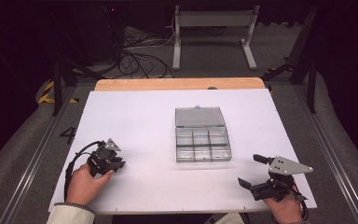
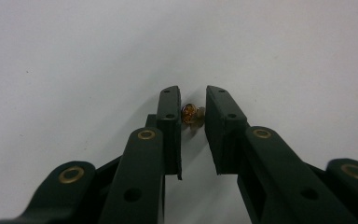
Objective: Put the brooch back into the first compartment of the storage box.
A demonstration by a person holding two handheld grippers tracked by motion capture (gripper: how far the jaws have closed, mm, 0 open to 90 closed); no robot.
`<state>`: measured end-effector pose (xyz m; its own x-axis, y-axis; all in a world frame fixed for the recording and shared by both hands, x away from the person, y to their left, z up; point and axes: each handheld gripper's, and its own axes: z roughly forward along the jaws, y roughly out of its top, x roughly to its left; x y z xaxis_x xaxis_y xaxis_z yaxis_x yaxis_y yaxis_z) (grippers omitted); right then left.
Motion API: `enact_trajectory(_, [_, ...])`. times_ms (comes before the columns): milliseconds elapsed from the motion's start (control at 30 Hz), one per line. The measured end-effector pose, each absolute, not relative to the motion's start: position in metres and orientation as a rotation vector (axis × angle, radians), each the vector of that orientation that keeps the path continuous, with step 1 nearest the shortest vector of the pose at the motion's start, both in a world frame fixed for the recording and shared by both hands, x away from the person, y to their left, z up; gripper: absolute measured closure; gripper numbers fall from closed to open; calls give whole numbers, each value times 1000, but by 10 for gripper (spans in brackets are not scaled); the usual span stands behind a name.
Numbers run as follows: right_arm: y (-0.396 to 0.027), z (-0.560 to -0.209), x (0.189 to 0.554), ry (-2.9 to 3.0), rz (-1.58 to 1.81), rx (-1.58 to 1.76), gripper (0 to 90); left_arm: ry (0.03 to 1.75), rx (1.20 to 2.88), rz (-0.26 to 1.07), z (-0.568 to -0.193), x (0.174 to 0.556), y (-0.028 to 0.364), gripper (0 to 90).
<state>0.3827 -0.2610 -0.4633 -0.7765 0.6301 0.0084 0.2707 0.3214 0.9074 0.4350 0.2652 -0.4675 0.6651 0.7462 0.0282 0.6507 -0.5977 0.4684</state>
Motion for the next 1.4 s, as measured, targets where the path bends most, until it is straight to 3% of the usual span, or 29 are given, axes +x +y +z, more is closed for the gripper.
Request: enact_trajectory(1400, [-261, -463, 383, 2245, 1434, 801, 4, 1062, 2329, 351, -445, 428, 268, 774])
